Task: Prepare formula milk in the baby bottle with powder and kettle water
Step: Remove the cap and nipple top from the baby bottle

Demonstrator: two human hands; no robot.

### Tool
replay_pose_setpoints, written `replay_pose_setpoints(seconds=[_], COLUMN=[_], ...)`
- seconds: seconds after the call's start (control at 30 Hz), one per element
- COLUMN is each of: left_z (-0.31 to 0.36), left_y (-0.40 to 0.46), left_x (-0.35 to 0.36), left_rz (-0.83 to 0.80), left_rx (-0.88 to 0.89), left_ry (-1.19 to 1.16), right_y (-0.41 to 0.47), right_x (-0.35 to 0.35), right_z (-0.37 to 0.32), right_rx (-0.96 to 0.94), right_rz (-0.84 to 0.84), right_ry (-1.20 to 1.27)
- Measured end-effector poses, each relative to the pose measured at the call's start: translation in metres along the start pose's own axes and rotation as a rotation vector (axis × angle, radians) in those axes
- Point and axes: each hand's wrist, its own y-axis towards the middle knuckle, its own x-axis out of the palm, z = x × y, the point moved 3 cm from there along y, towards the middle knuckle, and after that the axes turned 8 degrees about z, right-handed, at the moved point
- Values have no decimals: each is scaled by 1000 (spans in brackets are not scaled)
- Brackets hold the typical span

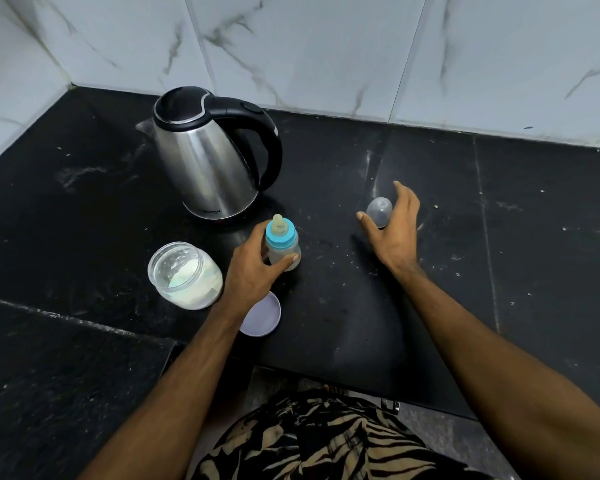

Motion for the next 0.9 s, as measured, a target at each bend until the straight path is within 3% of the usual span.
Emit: replay_pose_setpoints(seconds=[0.1, 0.2, 0.33, 0.6, 0.9], left_z=[1, 1, 1, 3, 0], left_y=[-1, -3, -5, 0, 2], left_x=[0, -1, -2, -4, -4], left_rz=[9, 20, 62, 49, 19], left_rx=[-14, -43, -65, -26, -1], left_ry=[-8, -43, -10, 35, 6], right_y=[-19, -51, -81, -82, -67], right_x=[-1, 10, 38, 54, 53], right_z=[-39, -82, -109, -117, -109], right_rx=[-152, -255, -222, -85, -131], right_rz=[37, -154, -364, -300, -385], right_ry=[107, 218, 270, 319, 363])
